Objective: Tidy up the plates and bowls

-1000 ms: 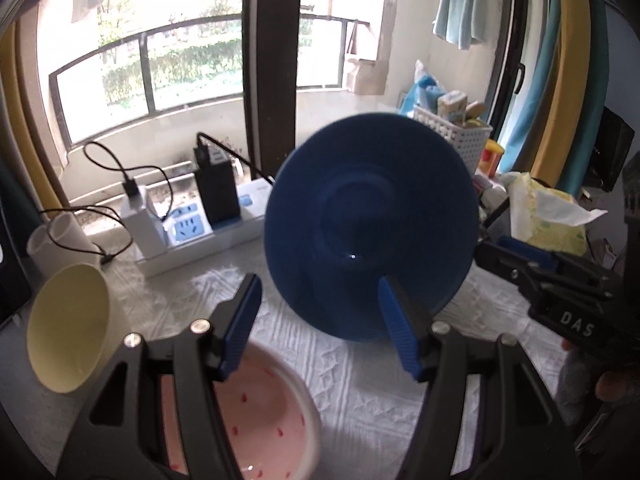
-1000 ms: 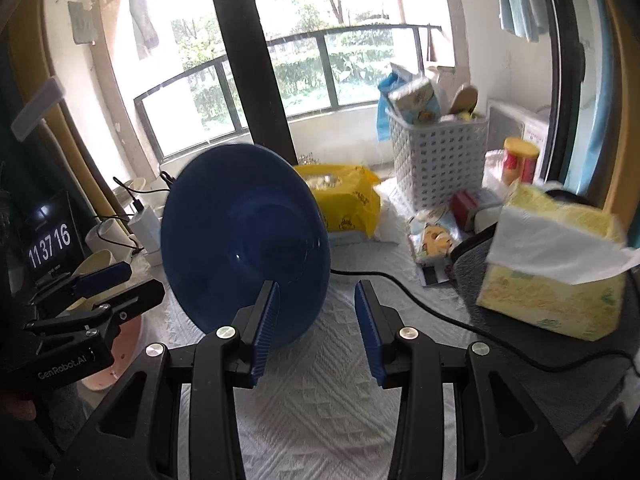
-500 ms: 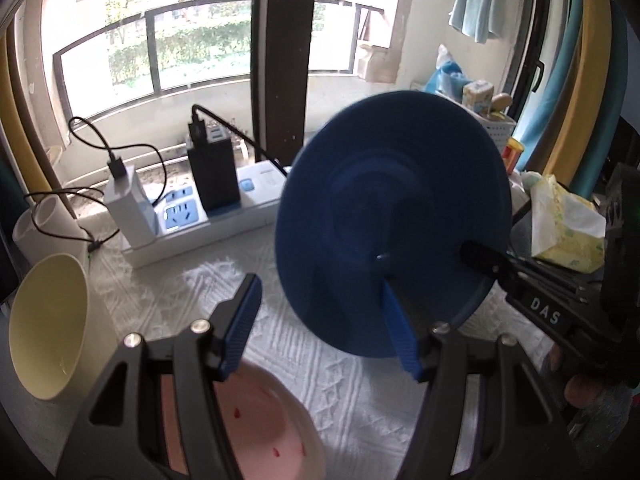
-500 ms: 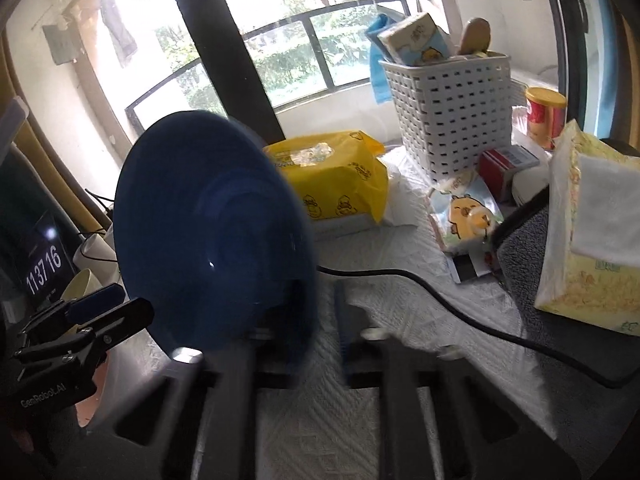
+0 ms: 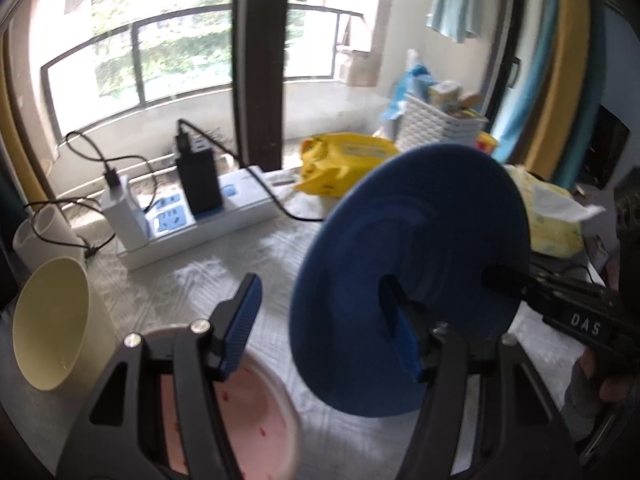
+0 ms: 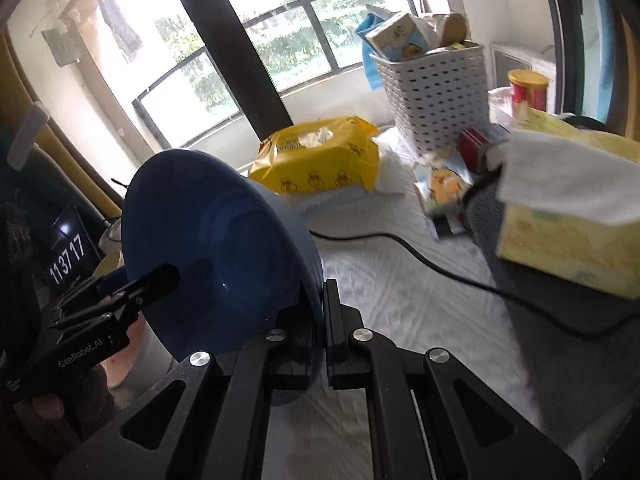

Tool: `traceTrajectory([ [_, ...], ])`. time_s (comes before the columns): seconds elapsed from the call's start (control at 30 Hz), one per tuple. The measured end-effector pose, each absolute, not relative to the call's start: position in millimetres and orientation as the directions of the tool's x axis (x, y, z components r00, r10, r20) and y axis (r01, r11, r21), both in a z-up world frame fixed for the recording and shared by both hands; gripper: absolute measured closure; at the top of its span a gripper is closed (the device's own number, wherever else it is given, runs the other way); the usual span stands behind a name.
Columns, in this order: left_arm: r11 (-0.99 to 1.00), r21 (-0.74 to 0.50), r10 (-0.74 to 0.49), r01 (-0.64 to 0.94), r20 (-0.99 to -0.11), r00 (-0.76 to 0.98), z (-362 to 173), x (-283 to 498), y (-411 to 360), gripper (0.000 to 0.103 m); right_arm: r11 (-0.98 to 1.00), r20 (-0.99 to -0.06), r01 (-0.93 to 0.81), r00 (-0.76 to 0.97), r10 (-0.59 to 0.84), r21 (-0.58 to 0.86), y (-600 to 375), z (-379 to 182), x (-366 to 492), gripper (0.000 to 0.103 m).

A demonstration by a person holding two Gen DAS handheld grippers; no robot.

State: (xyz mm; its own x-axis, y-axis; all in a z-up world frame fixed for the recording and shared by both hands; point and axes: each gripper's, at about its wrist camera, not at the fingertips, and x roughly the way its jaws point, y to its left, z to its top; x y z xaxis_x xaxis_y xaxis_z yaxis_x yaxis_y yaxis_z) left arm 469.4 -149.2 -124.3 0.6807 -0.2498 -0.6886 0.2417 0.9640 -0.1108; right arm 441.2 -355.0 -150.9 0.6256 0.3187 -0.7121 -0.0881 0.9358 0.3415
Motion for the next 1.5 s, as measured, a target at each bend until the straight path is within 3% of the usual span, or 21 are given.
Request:
traceTrajectory([
  [0.13,0.952,-0.087,-0.273,0.293,-0.676,0.685,-120.6,450.7,-160.1,0.043,0.936,-0.720,-0.080,0.617,0.317,0.343,-357.6,-145.6,425.6,0.097],
  [0.37,0.958,-0.047,-0.236,0.284,-0.694,0.680,-120.0,436.9,-159.3,0.069,0.942,-0.718,-0.057,0.632,0.291,0.331,-356.0,-141.0,405.8,0.095],
  [0.53,0.950,-0.020,-0.237,0.313,-0.700,0.674,-121.3,422.3,-160.0,0.075,0.959,-0.713,-0.042,0.659,0.238,0.282,-351.3,-141.6,397.0,0.093],
  [0.57,0.948,-0.020,-0.240,0.318,-0.704,0.669,-122.8,419.9,-160.5,0.076,0.962,-0.717,-0.037,0.659,0.227,0.271,-349.8,-143.5,395.1,0.091],
  [0.63,0.947,-0.017,-0.236,0.319,-0.712,0.661,-126.4,418.7,-162.5,0.077,0.966,-0.714,-0.051,0.664,0.222,0.253,-344.7,-147.7,390.3,0.067],
  [0.7,0.950,-0.015,-0.228,0.312,-0.717,0.658,-129.9,418.3,-162.4,0.077,0.973,-0.711,-0.058,0.674,0.202,0.222,-339.9,-153.1,384.7,0.056],
  [0.87,0.948,-0.029,-0.238,0.316,-0.723,0.648,-131.7,416.3,-161.8,0.078,0.970,-0.726,-0.061,0.653,0.217,0.235,-336.4,-176.1,376.4,0.057],
  [0.93,0.950,-0.024,-0.232,0.311,-0.721,0.653,-131.8,415.6,-162.2,0.078,0.969,-0.710,-0.079,0.667,0.225,0.233,-333.5,-174.6,372.6,0.077],
  [1.03,0.951,-0.039,-0.237,0.306,-0.726,0.646,-132.5,415.5,-160.1,0.079,0.979,-0.699,-0.075,0.690,0.188,0.189,-330.2,-164.7,369.4,0.083],
  [1.5,0.944,-0.040,-0.259,0.329,-0.708,0.657,-113.3,383.1,-156.2,0.079,0.991,-0.696,-0.090,0.706,0.131,0.096,-318.7,-122.8,343.7,0.084],
])
